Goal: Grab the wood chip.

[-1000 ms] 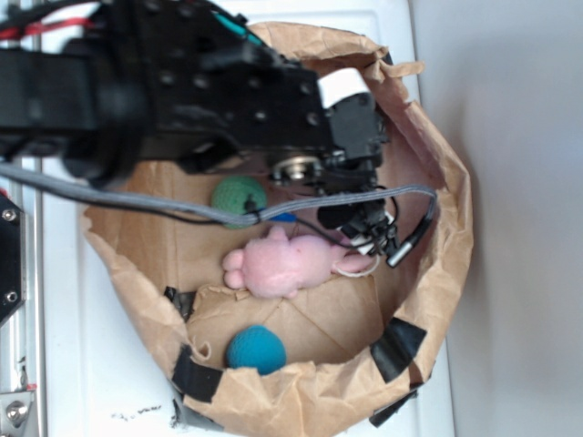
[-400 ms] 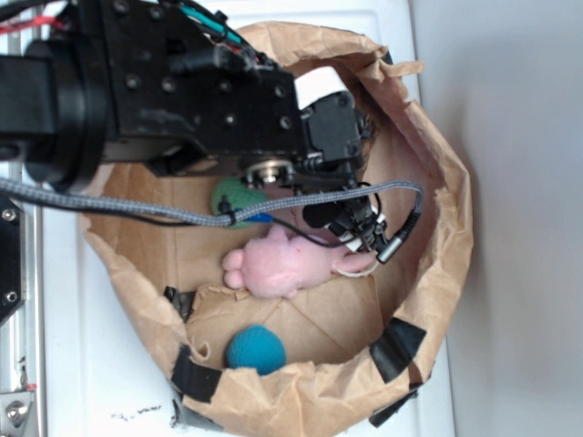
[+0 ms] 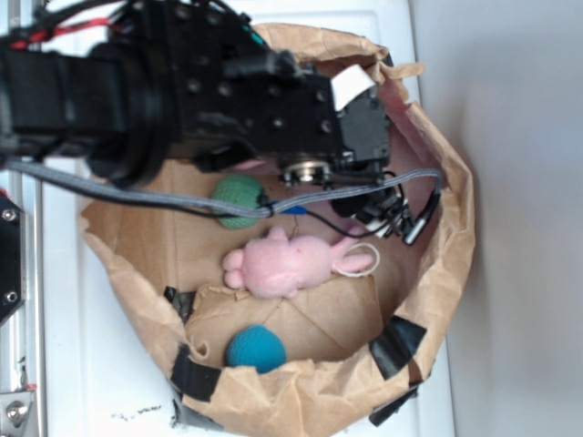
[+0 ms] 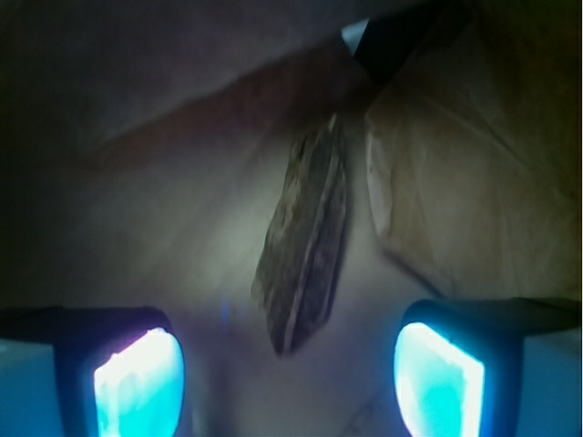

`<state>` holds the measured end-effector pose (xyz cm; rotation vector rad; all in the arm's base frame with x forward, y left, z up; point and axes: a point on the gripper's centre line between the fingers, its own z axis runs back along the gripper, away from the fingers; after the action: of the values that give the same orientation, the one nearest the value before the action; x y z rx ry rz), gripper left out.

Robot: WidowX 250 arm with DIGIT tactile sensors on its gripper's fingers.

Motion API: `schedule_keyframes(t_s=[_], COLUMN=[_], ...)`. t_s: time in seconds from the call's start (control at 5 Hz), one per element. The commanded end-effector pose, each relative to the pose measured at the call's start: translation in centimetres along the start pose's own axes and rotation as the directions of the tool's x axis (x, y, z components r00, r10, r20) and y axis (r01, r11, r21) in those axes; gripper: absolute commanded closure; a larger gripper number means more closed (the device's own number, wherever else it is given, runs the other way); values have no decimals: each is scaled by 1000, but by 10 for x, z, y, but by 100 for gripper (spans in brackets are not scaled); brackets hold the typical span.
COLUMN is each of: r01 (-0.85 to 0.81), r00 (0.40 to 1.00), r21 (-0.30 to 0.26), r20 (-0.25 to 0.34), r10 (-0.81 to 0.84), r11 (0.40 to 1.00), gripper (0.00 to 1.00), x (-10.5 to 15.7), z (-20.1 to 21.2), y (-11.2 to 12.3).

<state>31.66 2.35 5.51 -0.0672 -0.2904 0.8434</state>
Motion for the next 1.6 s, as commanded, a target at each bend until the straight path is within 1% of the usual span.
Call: schedule_keyframes(t_s=[0.0, 0.2, 0.4, 0.6, 0.8, 1.0, 1.2, 1.4], r01=[28, 85, 141, 159, 175, 247, 369, 437], r00=[995, 990, 982, 978, 975, 965, 929, 893], r21=[2, 2, -17, -29, -54, -105, -206, -273], r20=[91, 115, 127, 140, 145, 123, 66, 16], r10=[-28, -84, -138, -154, -166, -233, -363, -450], r11=[1000, 996, 990, 987, 983, 963, 906, 857], gripper=[0, 0, 42, 100, 100, 100, 100, 100], x=[24, 30, 31, 38, 40, 38, 27, 22], z=[-13, -24, -32, -32, -26, -10, 25, 55], y=[-22, -24, -22, -29, -32, -36, -35, -28])
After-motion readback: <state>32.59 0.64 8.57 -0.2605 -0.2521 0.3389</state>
